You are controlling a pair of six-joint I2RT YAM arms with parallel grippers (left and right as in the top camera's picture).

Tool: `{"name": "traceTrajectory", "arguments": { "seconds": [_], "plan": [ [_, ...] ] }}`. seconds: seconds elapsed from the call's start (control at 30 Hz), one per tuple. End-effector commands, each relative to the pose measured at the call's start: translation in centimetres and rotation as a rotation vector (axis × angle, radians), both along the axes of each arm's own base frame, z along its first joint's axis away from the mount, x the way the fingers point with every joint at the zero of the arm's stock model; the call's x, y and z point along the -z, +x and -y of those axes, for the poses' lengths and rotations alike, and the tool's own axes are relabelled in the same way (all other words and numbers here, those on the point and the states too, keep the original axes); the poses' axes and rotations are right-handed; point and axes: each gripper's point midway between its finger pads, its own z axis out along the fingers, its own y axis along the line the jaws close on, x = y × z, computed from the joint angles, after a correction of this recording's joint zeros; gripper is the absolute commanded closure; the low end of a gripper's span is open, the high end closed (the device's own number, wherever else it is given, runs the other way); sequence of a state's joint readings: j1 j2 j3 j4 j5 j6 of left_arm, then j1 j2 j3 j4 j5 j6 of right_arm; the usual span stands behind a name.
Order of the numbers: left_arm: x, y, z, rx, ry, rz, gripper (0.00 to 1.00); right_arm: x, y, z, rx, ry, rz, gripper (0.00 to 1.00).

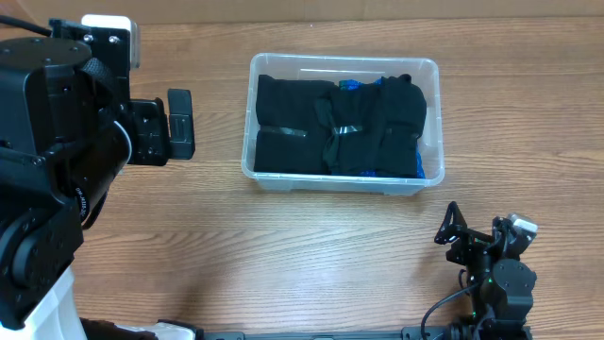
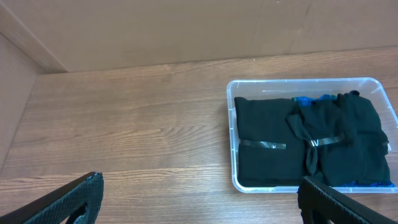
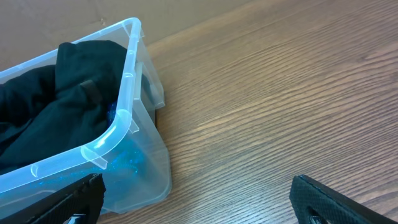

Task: Pack container

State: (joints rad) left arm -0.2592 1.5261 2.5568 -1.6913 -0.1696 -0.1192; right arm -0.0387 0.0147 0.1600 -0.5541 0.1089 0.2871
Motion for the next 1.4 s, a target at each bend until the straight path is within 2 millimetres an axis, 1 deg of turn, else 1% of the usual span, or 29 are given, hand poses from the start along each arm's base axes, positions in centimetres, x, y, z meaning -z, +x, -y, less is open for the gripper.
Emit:
{"name": "traceTrajectory", "arguments": {
  "seconds": [0.0, 0.4, 0.53, 0.57, 0.6, 0.63, 0.7, 0.77, 0.8, 0.9, 0.93, 0.97, 1.17, 1.23, 1.27, 1.37],
  "plan": [
    [-0.1, 0.0, -0.4, -0.003, 0.021, 0.004, 0.0, 0.2, 0.0, 0.1, 0.003, -0.004, 0.004, 0.0],
    [-0.1, 0.0, -0.4, -0.004, 0.022, 0.005, 0.0, 0.2, 0.0, 0.1, 0.003, -0.004, 0.004, 0.0],
    [-0.7, -1.1, -0.7, -0.008, 0.017, 0.03, 0.0, 0.2, 0.0, 0.1, 0.003, -0.004, 0.004, 0.0],
    [-0.6, -1.4, -1.1, -0.016, 0.018, 0.027, 0.0, 0.2, 0.0, 0.1, 0.003, -0.004, 0.004, 0.0],
    [-0.7, -1.5, -1.9, -0.045, 0.023, 0.043, 0.0, 0.2, 0.0, 0.1, 0.003, -0.004, 0.004, 0.0],
    [-0.7, -1.3, -2.0, -0.042, -0.023, 0.082, 0.0, 0.2, 0.0, 0.1, 0.003, -0.004, 0.004, 0.0],
    [-0.6, -0.7, -1.6, 0.005, -0.046, 0.136, 0.0, 0.2, 0.0, 0.1, 0.003, -0.004, 0.004, 0.0],
    [-0.1, 0.0, -0.6, 0.096, -0.043, 0.223, 0.0, 0.2, 0.0, 0.1, 0.003, -0.004, 0.004, 0.0],
    [0.6, 0.1, -0.3, 0.122, -0.044, 0.26, 0.0, 0.2, 0.0, 0.1, 0.003, -0.004, 0.004, 0.0],
    [4.2, -0.3, 0.2, 0.148, -0.062, 0.319, 0.0, 0.2, 0.0, 0.1, 0.003, -0.004, 0.004, 0.0],
    [5.6, -0.6, 0.3, 0.159, -0.067, 0.329, 0.0, 0.2, 0.0, 0.1, 0.003, -0.004, 0.004, 0.0],
    [7.6, -1.2, 0.4, 0.166, -0.072, 0.332, 0.0, 0.2, 0.0, 0.1, 0.003, -0.004, 0.004, 0.0],
    [16.6, -4.3, 0.1, 0.164, -0.074, 0.298, 0.0, 0.2, 0.0, 0.1, 0.003, -0.004, 0.004, 0.0],
    [18.7, -5.0, 0.1, 0.161, -0.079, 0.29, 0.0, 0.2, 0.0, 0.1, 0.003, -0.004, 0.004, 0.0],
    [20.2, -5.3, 0.0, 0.159, -0.082, 0.29, 0.0, 0.2, 0.0, 0.1, 0.003, -0.004, 0.004, 0.0],
    [23.3, -5.2, 0.0, 0.143, -0.114, 0.312, 0.0, 0.2, 0.0, 0.1, 0.003, -0.004, 0.004, 0.0]
  ]
}}
